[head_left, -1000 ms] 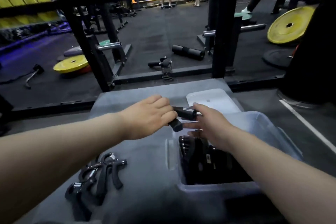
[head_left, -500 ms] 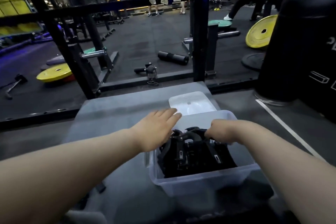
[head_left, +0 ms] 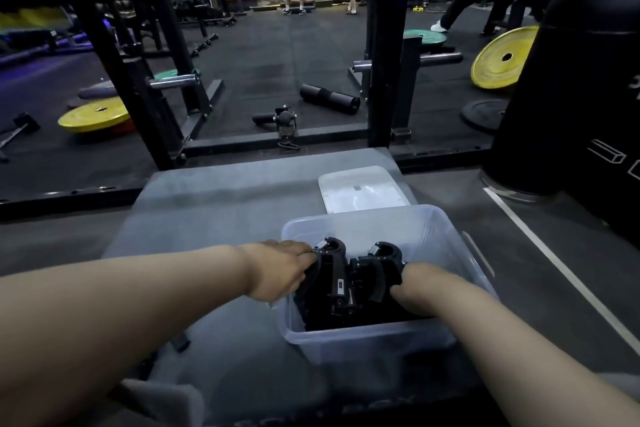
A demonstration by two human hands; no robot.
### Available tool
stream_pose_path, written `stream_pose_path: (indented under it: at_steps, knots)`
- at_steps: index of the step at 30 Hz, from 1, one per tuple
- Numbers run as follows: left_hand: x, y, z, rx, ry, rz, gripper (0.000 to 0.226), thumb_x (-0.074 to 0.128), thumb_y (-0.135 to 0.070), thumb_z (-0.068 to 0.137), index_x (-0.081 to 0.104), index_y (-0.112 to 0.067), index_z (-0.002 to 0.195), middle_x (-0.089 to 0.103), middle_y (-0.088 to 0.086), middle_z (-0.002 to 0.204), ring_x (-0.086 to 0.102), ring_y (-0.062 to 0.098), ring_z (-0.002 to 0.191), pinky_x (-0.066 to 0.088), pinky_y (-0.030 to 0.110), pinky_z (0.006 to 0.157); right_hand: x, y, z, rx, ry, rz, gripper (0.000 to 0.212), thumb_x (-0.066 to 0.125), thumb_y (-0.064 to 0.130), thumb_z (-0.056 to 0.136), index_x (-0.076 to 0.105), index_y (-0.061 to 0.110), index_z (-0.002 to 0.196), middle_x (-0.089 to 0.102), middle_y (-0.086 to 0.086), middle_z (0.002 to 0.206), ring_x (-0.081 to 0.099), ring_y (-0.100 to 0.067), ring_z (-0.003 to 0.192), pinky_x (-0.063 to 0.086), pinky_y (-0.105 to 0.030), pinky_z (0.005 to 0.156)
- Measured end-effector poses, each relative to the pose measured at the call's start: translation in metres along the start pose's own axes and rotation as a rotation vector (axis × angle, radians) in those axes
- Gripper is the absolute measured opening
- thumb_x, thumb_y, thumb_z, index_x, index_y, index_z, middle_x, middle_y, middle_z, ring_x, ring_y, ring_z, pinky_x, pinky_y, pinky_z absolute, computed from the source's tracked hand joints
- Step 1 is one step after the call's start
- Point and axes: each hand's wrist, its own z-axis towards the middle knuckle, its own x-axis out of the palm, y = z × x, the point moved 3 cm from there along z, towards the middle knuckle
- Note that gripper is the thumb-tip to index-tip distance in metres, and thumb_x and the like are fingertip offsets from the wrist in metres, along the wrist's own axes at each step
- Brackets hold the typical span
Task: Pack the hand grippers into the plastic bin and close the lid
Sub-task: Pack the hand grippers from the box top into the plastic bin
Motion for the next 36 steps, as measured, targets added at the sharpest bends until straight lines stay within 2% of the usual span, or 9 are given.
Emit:
stream_pose_path:
  at_steps: [4,9,15,20,24,27,30,36]
  knots:
    - [-0.001,0.002,0.001,-0.002,0.000,-0.003,0.048,0.035,-0.033,0.100,0.038,-0.012,0.143,0.040,0.008,0.148,0.045,0.031,0.130,0.041,0.043,0.105,0.001,0.003,0.008,0.011,-0.061,0.021,0.030,0.047,0.029,0.088,0.063,0.018,0.110,0.066,-0.004,0.113,0.061,-0.025,0.099,0.046,-0.029,0.077]
    - [0.000,0.002,0.003,0.002,0.002,-0.011,0.048,0.036,-0.033,0.099,0.038,-0.013,0.143,0.039,0.007,0.149,0.044,0.031,0.131,0.041,0.043,0.105,0.008,0.006,0.010,0.052,-0.044,0.061,0.037,0.044,0.023,0.088,0.055,0.012,0.121,0.059,-0.011,0.125,0.056,-0.029,0.113,0.048,-0.034,0.090]
    - [-0.001,0.002,0.003,0.002,0.015,-0.020,0.050,0.035,-0.033,0.101,0.034,-0.015,0.147,0.036,0.006,0.151,0.042,0.029,0.133,0.039,0.041,0.107,0.013,0.001,0.012,0.111,-0.056,0.152,0.040,0.045,0.024,0.088,0.047,0.009,0.125,0.056,-0.013,0.126,0.056,-0.030,0.110,0.047,-0.035,0.088]
    - [0.001,0.002,0.003,-0.015,0.022,0.025,0.048,0.032,-0.036,0.101,0.035,-0.016,0.144,0.039,0.005,0.148,0.044,0.028,0.132,0.036,0.045,0.108,0.020,0.003,0.016,0.174,-0.082,0.176,0.038,0.042,0.018,0.089,0.044,0.006,0.126,0.055,-0.014,0.126,0.058,-0.033,0.112,0.044,-0.036,0.085]
    - [0.004,0.003,0.005,-0.022,0.012,0.061,0.046,0.031,-0.037,0.100,0.038,-0.017,0.141,0.042,0.003,0.144,0.045,0.025,0.131,0.034,0.046,0.107,0.019,0.002,0.016,0.163,-0.120,0.209,0.035,0.038,0.023,0.092,0.044,0.009,0.123,0.055,-0.014,0.128,0.057,-0.033,0.114,0.042,-0.039,0.085]
    - [0.004,0.004,0.007,-0.033,0.022,0.064,0.045,0.031,-0.036,0.100,0.038,-0.018,0.140,0.042,0.003,0.144,0.045,0.025,0.131,0.029,0.050,0.110,0.020,0.001,0.015,0.136,-0.171,0.200,0.032,0.036,0.020,0.091,0.044,0.009,0.120,0.056,-0.016,0.127,0.057,-0.033,0.113,0.041,-0.038,0.082]
    - [0.006,0.004,0.008,-0.039,0.032,0.049,0.046,0.031,-0.035,0.100,0.036,-0.018,0.142,0.042,0.003,0.144,0.043,0.025,0.134,0.023,0.052,0.115,0.020,0.004,0.013,0.138,-0.198,0.164,0.034,0.036,0.013,0.090,0.043,0.005,0.123,0.056,-0.016,0.127,0.056,-0.034,0.116,0.043,-0.040,0.087]
    - [0.003,0.002,0.008,-0.031,0.031,0.033,0.048,0.032,-0.033,0.100,0.034,-0.017,0.145,0.041,0.003,0.146,0.041,0.024,0.136,0.017,0.049,0.119,0.019,0.004,0.014,0.152,-0.146,0.203,0.038,0.036,0.018,0.091,0.041,0.007,0.126,0.054,-0.016,0.130,0.053,-0.034,0.120,0.042,-0.042,0.093]
